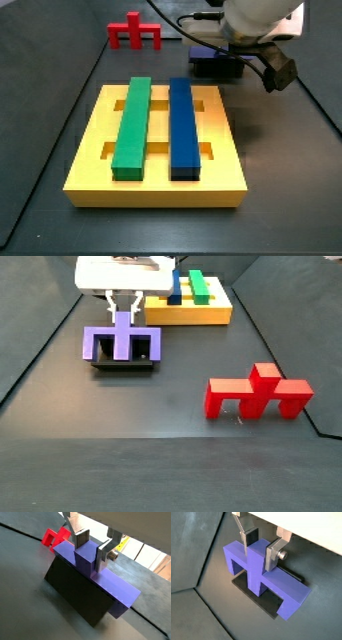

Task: Pick up the purple object. Move up. Place the purple object on the fixture. Regrasp the purple object. Move to above the board. Insert the purple object.
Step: Regrasp the purple object, then move to above the board.

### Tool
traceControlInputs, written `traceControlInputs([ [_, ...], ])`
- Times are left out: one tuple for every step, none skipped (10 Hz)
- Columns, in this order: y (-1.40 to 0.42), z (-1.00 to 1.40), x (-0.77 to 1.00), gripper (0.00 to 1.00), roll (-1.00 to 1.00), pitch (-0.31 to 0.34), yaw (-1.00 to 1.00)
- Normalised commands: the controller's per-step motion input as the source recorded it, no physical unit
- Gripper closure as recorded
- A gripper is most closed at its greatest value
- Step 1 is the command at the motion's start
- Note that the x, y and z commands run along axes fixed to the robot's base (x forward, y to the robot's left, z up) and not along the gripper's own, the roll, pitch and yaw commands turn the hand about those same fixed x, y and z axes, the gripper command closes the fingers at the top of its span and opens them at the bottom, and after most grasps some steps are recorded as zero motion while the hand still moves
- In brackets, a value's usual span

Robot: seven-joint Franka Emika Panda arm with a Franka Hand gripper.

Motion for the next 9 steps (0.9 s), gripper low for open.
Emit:
traceControlInputs([
  [0.0, 0.0, 0.0, 1.0, 0.0, 0.0, 0.0],
  [0.0, 0.0, 0.0, 1.0, 0.0, 0.0, 0.0],
  [0.0, 0.0, 0.0, 1.0, 0.0, 0.0, 0.0],
  [0.0, 0.0, 0.0, 1.0, 0.0, 0.0, 0.0],
  [0.0, 0.0, 0.0, 1.0, 0.0, 0.0, 0.0],
  [0.0, 1.4, 0.0, 1.0, 0.0, 0.0, 0.0],
  [0.01, 1.4, 0.0, 1.0, -0.04, -0.014, 0.0],
  [0.02, 1.4, -0.02, 1.0, -0.1, -0.027, -0.02],
  [0.04, 1.4, -0.04, 1.0, -0.08, -0.042, -0.02],
])
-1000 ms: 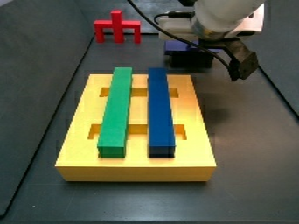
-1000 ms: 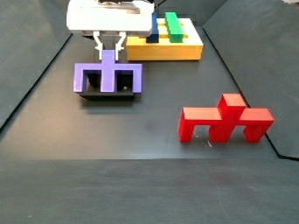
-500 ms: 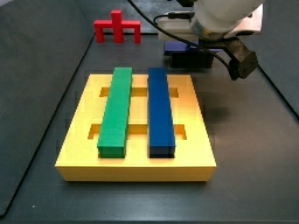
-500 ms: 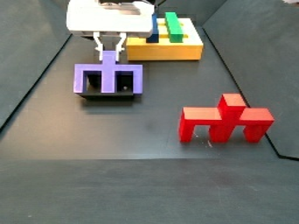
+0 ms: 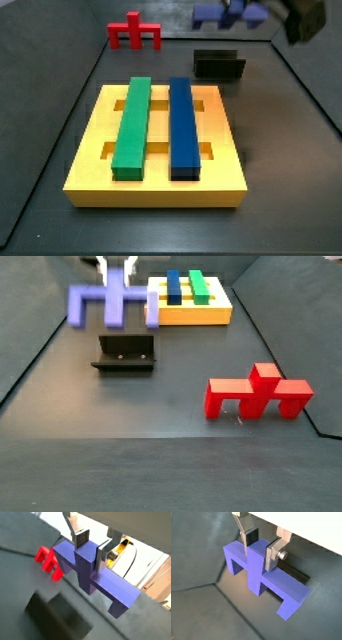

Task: Pick up the purple object. Move up. Place the purple object on the fixture. Regrasp the purple object. Move to above the board. Insert the purple object.
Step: Move to above the board.

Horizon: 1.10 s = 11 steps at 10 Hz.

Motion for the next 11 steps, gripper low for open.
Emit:
traceControlInputs([
  [0.03, 1.4, -0.03, 1.0, -0.04, -0.007, -0.03],
  [0.03, 1.4, -0.02, 1.0, -0.02, 0.015, -0.03],
  [0.02, 1.4, -0.02, 1.0, -0.01, 0.028, -0.02],
  [0.0, 0.65, 0.0, 1.0, -0.01, 0.051, -0.02],
  [-1.4, 0.28, -0.98, 1.0, -1.0, 0.129, -0.06],
  [-1.4, 0.25, -0.97, 1.0, -1.0, 0.129, -0.05],
  [-1.4, 0.29, -1.08, 1.0, -1.0, 0.104, -0.04],
  [-1.4, 0.26, -1.08, 1.0, -1.0, 0.109, -0.03],
  [-1.4, 0.3, -1.06, 1.0, -1.0, 0.112, -0.03],
  [-0.86, 0.17, -0.7, 1.0, -1.0, 0.107, -0.01],
  [-0.6, 0.1, -0.49, 1.0, -1.0, 0.106, -0.01],
])
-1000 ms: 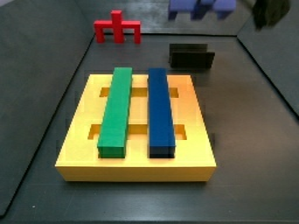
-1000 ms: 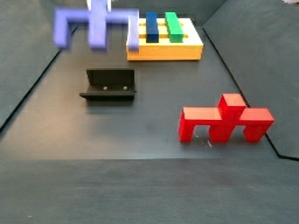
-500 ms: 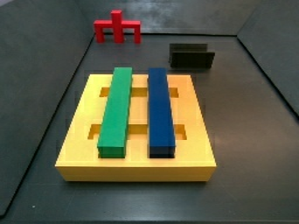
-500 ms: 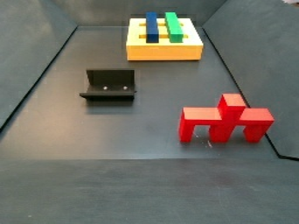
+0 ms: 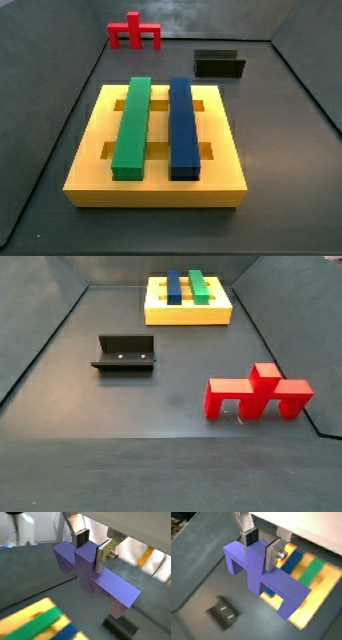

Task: Pick up the purple object. Move up. Place the purple object on the fixture. Regrasp the purple object. Move to above the board. Insert the purple object.
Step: Move to above the board, then insert the purple object.

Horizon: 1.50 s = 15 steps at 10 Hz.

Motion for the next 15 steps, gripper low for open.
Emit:
traceControlInputs([
  [-0.28, 0.06, -0.24, 1.0, -1.0, 0.096, 0.0],
  [-0.12, 0.03, -0.15, 1.0, -1.0, 0.079, 0.0],
  [-0.05, 0.01, -0.12, 1.0, -0.93, 0.05, 0.01],
  [-0.01, 0.01, -0.09, 1.0, -0.62, 0.011, 0.0],
  [-0.01, 0.0, -0.07, 1.0, -0.42, -0.009, 0.0],
  [0.0, 0.0, -0.05, 1.0, -0.32, -0.015, 0.0],
  [-0.34, -0.33, -0.04, 1.0, -0.2, -0.021, 0.0],
  [-0.41, -0.47, -0.06, 1.0, -0.23, -0.046, 0.0],
  [-0.43, -0.51, -0.07, 1.0, -0.25, -0.061, 0.0],
  [-0.45, -0.51, -0.05, 1.0, -0.24, -0.063, 0.0],
  [-0.45, -0.56, -0.15, 1.0, -0.22, -0.081, 0.09],
  [-0.45, -0.64, -0.14, 1.0, -0.09, -0.13, 0.22],
  [-0.37, -0.7, -0.09, 1.0, 0.0, -0.187, 0.2],
  [-0.38, -0.65, -0.04, 1.0, 0.01, -0.203, 0.17],
  [-0.37, -0.64, 0.0, 1.0, 0.01, -0.197, 0.17],
])
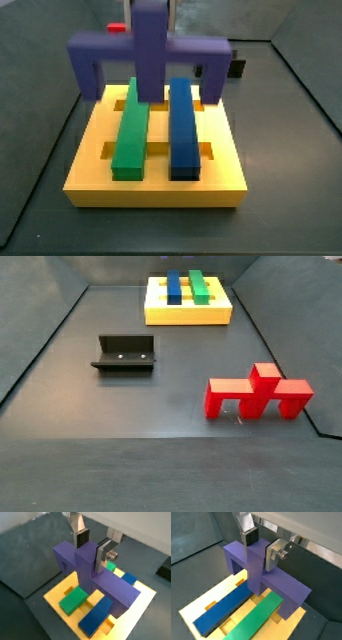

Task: Pick up the purple object. Move up. Place the purple object on the fixture. Regrasp the purple object. Move to above the board. Insert the purple object.
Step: Insert the purple object.

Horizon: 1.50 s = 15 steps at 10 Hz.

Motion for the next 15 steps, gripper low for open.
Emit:
traceControlInputs([
  [-0.25, -0.42, 0.05, 1.0, 0.12, -0.089, 0.13],
  [-0.07, -0.08, 0.0, 1.0, 0.15, 0.007, 0.06],
  [0.0, -0.02, 0.0, 1.0, 0.0, 0.0, 0.0],
  [0.0, 0.0, 0.0, 1.0, 0.0, -0.026, 0.03],
  [-0.01, -0.2, 0.0, 1.0, 0.0, -0.169, 0.08],
  [-0.02, -0.33, 0.13, 1.0, 0.12, -0.187, 0.0],
  [0.0, -0.31, 0.04, 1.0, 0.13, -0.201, 0.0],
  [0.0, -0.24, 0.07, 1.0, 0.1, -0.223, 0.0],
  [0.0, -0.1, 0.0, 1.0, 0.18, -0.147, 0.0],
  [0.0, -0.05, 0.0, 1.0, 0.14, -0.131, 0.0],
  [0.0, -0.13, 0.0, 1.0, 0.07, -0.163, 0.0],
  [-0.01, -0.27, 0.0, 1.0, 0.07, -0.243, 0.0],
  [-0.09, -0.24, 0.0, 1.0, 0.07, -0.217, 0.0],
  [-0.15, -0.19, 0.03, 1.0, 0.08, -0.179, 0.0],
  [-0.13, -0.16, 0.0, 1.0, 0.12, -0.149, 0.01],
])
